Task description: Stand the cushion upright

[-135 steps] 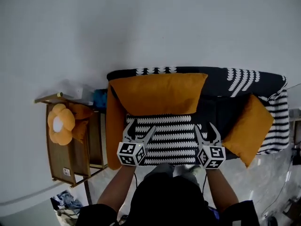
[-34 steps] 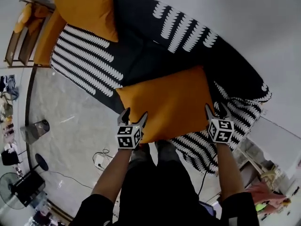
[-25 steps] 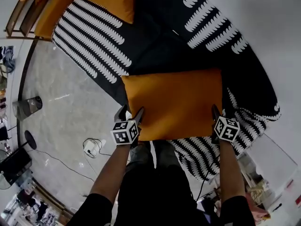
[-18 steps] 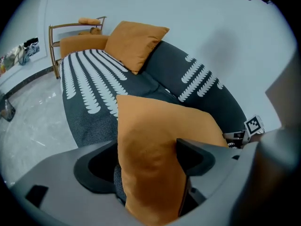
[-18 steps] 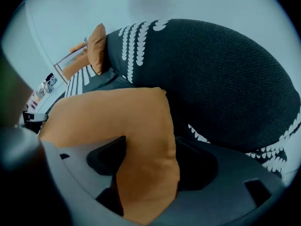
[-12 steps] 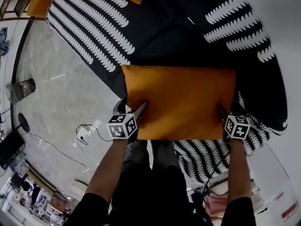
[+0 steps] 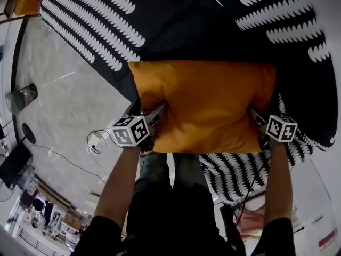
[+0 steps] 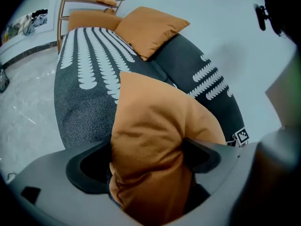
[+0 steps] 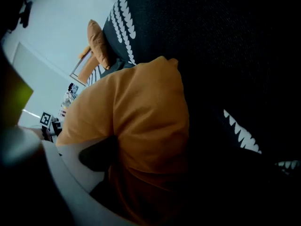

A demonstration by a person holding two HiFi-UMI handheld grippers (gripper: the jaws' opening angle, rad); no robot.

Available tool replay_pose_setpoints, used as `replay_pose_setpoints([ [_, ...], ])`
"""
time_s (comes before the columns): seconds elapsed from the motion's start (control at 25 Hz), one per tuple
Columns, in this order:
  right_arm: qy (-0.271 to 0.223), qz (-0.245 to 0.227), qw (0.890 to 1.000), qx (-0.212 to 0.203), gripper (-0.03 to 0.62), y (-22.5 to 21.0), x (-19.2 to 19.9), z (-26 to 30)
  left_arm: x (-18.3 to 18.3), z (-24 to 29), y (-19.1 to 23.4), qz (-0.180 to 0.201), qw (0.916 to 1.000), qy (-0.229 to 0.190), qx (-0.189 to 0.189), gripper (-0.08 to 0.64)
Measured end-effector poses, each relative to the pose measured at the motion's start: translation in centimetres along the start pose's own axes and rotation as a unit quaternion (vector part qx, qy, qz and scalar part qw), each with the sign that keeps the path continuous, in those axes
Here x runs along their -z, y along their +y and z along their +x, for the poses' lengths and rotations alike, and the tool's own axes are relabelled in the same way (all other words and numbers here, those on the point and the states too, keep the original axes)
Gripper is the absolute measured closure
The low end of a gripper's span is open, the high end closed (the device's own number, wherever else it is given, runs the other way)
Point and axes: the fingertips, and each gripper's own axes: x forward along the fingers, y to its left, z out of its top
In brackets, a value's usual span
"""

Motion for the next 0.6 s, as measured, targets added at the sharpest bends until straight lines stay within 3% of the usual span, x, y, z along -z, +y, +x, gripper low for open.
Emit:
replay_pose_setpoints([
  [0.08,-0.018,0.009,1.0,-0.01,0.127,0.8,0.3,-0.4,0.3,0.0,-0.6,-0.005,0.9998,0.008,0.016,0.082],
  [0.2,-0.042,-0.009,0.999,0.002,0.228,3.1,0.9,-1.0,0.2,-0.6,-1.6,0.025,0.999,0.014,0.034,0.211],
  [0.28,-0.053,-0.03,0.998,0.018,0.269,4.8,1.4,-1.5,0.1,-1.7,-2.0,0.043,0.9984,0.01,0.035,0.254],
  [0.44,-0.084,-0.044,0.994,0.047,0.301,6.7,3.1,-3.4,0.2,-3.8,-4.0,0.074,0.9957,0.013,0.053,0.296],
  [0.6,-0.124,0.007,0.991,0.043,0.304,9.3,5.8,-5.9,-1.5,-6.0,-6.5,0.151,0.9861,0.007,0.069,0.299],
])
